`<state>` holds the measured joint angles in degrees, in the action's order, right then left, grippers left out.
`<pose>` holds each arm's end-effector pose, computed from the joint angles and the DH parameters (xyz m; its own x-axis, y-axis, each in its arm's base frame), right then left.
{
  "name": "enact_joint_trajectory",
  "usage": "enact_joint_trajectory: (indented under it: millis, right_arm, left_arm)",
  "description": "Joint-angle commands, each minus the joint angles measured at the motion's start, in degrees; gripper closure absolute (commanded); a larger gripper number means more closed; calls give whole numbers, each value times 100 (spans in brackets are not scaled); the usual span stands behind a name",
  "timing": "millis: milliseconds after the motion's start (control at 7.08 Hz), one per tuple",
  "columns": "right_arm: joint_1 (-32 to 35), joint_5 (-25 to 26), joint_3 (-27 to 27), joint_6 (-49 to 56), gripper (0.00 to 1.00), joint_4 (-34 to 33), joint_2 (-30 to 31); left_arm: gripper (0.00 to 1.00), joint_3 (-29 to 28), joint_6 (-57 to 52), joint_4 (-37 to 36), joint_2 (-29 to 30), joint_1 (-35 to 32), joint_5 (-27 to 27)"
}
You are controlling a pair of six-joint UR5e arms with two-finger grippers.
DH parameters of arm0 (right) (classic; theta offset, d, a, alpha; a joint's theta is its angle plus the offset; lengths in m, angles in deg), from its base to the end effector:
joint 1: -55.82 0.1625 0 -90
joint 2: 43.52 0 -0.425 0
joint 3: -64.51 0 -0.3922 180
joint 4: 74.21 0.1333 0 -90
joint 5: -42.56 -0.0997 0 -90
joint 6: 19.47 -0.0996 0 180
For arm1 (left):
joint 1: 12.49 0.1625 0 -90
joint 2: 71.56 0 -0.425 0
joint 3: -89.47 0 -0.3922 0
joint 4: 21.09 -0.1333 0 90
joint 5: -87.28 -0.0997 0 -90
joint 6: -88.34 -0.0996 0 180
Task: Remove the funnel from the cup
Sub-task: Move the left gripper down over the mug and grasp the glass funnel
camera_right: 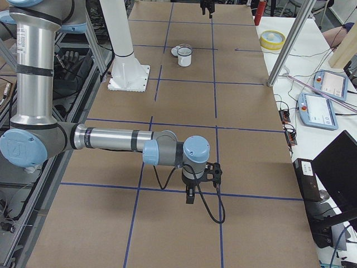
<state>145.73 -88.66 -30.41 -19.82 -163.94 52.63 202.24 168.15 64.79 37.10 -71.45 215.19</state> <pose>0.0670 -0.4451 0.6701 0.7522 0.0160 0.6587 -0.0030 0.9998 -0.0208 0.2254 -0.5144 0.3077 0.4893 -0.5423 -0.6830 0.4038 0.8350 -0.3738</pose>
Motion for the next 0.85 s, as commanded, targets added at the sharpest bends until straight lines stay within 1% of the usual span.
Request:
enact_joint_trajectory:
  millis: [0,141,424,565,706]
  right_arm:
    - [0,0,0,0,0,0,0]
    - [0,0,0,0,0,0,0]
    - [0,0,0,0,0,0,0]
    - [0,0,0,0,0,0,0]
    - [0,0,0,0,0,0,0]
  left_arm:
    - [0,51,996,-1300,1163,910,-433]
    - [0,25,1445,-1284,1332,1200,-486]
    - [0,-27,2053,-1284,1430,1859,-1125]
    - [1,-158,2082,-1302,1569,1940,-1172]
    - [3,-307,2082,-1293,1632,1984,-1190]
